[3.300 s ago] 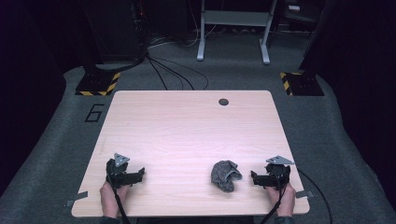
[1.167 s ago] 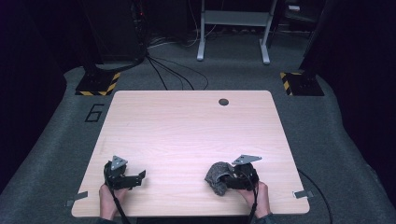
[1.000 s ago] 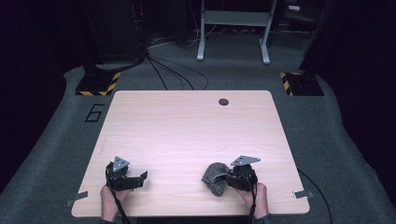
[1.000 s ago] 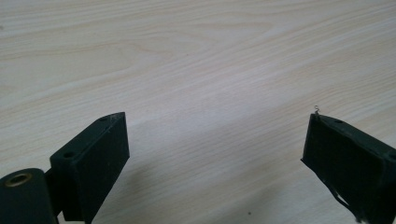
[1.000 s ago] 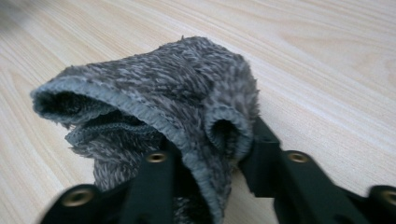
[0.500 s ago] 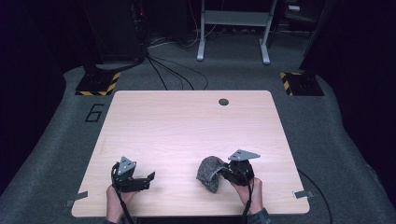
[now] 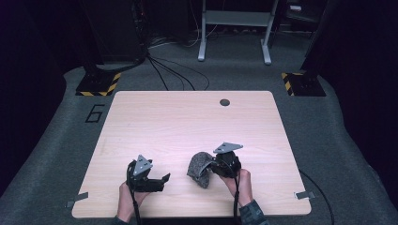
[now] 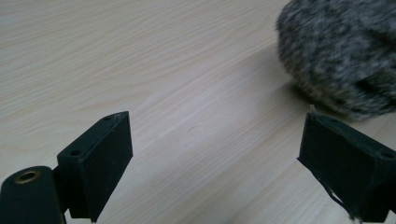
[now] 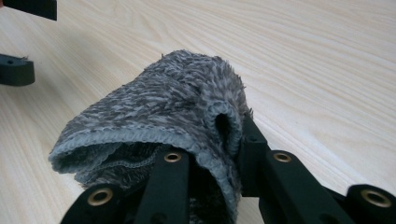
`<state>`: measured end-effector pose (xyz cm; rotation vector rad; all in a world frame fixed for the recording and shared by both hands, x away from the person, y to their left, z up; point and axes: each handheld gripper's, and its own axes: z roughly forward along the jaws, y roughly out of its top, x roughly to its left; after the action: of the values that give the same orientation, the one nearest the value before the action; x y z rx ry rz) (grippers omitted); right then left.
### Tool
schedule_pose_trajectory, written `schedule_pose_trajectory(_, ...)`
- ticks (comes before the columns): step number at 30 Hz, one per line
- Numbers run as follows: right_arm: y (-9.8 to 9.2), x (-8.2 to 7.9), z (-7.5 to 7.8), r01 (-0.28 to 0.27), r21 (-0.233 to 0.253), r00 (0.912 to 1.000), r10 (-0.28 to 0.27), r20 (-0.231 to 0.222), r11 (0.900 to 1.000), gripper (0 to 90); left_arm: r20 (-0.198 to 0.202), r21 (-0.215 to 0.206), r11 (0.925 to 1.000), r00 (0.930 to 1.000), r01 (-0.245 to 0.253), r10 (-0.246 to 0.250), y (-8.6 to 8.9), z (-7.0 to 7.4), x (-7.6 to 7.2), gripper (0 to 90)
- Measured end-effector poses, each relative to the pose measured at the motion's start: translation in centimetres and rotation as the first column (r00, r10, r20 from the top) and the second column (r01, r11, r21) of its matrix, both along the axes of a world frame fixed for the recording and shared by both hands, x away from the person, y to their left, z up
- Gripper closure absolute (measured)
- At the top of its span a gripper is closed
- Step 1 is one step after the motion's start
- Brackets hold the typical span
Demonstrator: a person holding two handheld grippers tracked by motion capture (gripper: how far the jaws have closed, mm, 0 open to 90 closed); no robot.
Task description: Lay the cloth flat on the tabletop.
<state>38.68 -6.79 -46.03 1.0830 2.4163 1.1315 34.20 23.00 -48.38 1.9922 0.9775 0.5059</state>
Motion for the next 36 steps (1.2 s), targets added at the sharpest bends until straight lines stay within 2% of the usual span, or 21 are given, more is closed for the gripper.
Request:
schedule_pose_trajectory(3, 1.3, 0.8, -0.6, -0.002, -0.037, 0.9998, 0.001, -0.02, 0.999, 76.4, 0.01, 0.021, 0.9983, 0.9984, 0.055, -0.055, -1.9, 0.5, 0.2, 9.6)
schedule_pose_trajectory(4, 1.3, 0.8, -0.6, -0.002, -0.037, 0.9998, 0.001, -0.02, 0.999, 76.4, 0.01, 0.021, 0.9983, 0.9984, 0.055, -0.055, -1.9, 0.5, 0.2, 9.7)
schedule_pose_trajectory(7, 2.2, 1.6, -1.5, -0.004, -0.065, 0.999, 0.001, -0.045, 0.998, 68.4, 0.014, 0.044, 0.9925, 0.9933, 0.114, -0.115, -4.1, 0.9, 0.5, 10.2)
schedule_pose_trajectory(8, 2.3, 1.7, -1.7, 0.008, -0.066, 0.9992, -0.01, -0.038, 0.998, 63.2, 0.009, 0.053, 0.99, 0.9912, 0.131, -0.132, -4.5, 0.9, 0.6, 10.6)
schedule_pose_trajectory(9, 2.3, 1.7, -1.7, 0.008, -0.066, 0.9992, -0.01, -0.038, 0.998, 63.2, 0.009, 0.053, 0.99, 0.9912, 0.131, -0.132, -4.5, 0.9, 0.6, 10.9)
schedule_pose_trajectory(10, 2.2, 1.6, -1.7, 0.007, -0.065, 0.9996, -0.009, -0.025, 0.998, 52.7, 0.013, 0.056, 0.9895, 0.9909, 0.133, -0.134, -4.9, 0.9, 0.7, 11.3)
schedule_pose_trajectory(11, 2.0, 1.3, -1.6, 0.009, -0.054, 0.9998, -0.01, -0.017, 0.999, 48.9, 0.008, 0.063, 0.9877, 0.9896, 0.143, -0.144, -5.2, 0.9, 1.0, 11.8)
schedule_pose_trajectory(15, 1.1, 0.4, -0.9, 0.025, -0.021, 0.9995, -0.025, 0.017, 0.999, 43.0, 0.001, 0.048, 0.9875, 0.9887, 0.15, -0.15, -5.2, 1.1, 1.5, 13.6)
schedule_pose_trajectory(17, 0.2, -0.3, -0.4, 0.035, -0.008, 0.9986, -0.035, 0.04, 0.999, 44.0, 0.004, 0.039, 0.9851, 0.9858, 0.167, -0.168, -5.5, 1.4, 1.6, 16.4)
schedule_pose_trajectory(20, -0.4, -0.8, -0.2, 0.037, 0.003, 0.9984, -0.037, 0.042, 0.999, 47.6, 0.026, 0.058, 0.9803, 0.9814, 0.189, -0.19, -6.3, 1.7, 1.3, 24.0)
schedule_pose_trajectory(24, -0.7, -1.4, -0.1, 0.043, 0.039, 0.9967, -0.046, 0.067, 0.998, 57.0, 0.032, 0.068, 0.9758, 0.9771, 0.208, -0.21, -7.2, 1.7, 1.2, 24.5)
schedule_pose_trajectory(26, -0.7, -1.3, -0.1, 0.033, 0.042, 0.9961, -0.037, 0.08, 0.999, 58.0, 0.034, 0.089, 0.9723, 0.9749, 0.216, -0.22, -7.8, 1.7, 1.3, 24.6)
schedule_pose_trajectory(27, -0.5, -1.1, -0.1, 0.032, 0.047, 0.9963, -0.036, 0.079, 0.998, 58.3, 0.036, 0.099, 0.9699, 0.9733, 0.222, -0.227, -8.1, 1.7, 1.4, 28.6)
schedule_pose_trajectory(28, -0.4, -1.0, -0.1, 0.035, 0.05, 0.9964, -0.039, 0.075, 0.998, 57.9, 0.038, 0.104, 0.9724, 0.9762, 0.208, -0.213, -8.3, 1.7, 1.6, 32.6)
schedule_pose_trajectory(29, -0.2, -1.0, -0.1, 0.033, 0.048, 0.9965, -0.036, 0.075, 0.998, 57.9, 0.046, 0.106, 0.9757, 0.9793, 0.191, -0.197, -8.3, 1.6, 1.9, 42.7)
schedule_pose_trajectory(31, -0.1, -1.2, -0.1, 0.027, 0.048, 0.9962, -0.031, 0.082, 0.998, 58.4, 0.04, 0.088, 0.9789, 0.9813, 0.184, -0.188, -8.3, 1.4, 2.2, 52.1)
schedule_pose_trajectory(32, 0.0, -1.7, 0.0, 0.023, 0.054, 0.995, -0.028, 0.096, 0.998, 59.1, 0.026, 0.053, 0.9813, 0.9822, 0.185, -0.186, -8.0, 1.2, 2.7, 52.1)
schedule_pose_trajectory(33, 0.5, -3.1, 0.0, -0.006, 0.06, 0.9956, 0.001, 0.094, 0.998, 58.1, 0.004, 0.008, 0.9825, 0.9825, 0.186, -0.186, -7.5, 1.0, 3.3, 62.5)
schedule_pose_trajectory(34, 0.5, -3.1, 0.0, -0.006, 0.06, 0.9956, 0.001, 0.094, 0.998, 58.1, 0.004, 0.008, 0.9825, 0.9825, 0.186, -0.186, -7.5, 1.0, 3.3, 65.6)
schedule_pose_trajectory(35, 1.4, -4.4, -0.7, -0.037, 0.047, 0.9968, 0.033, 0.073, 0.998, 55.6, -0.005, -0.036, 0.9824, 0.983, 0.183, -0.184, -7.2, 0.8, 3.6, 68.9)
schedule_pose_trajectory(36, 1.7, -4.6, -0.9, -0.051, 0.036, 0.9964, 0.049, 0.069, 0.998, 55.1, -0.005, -0.036, 0.9824, 0.983, 0.183, -0.184, -7.2, 0.8, 3.6, 71.2)
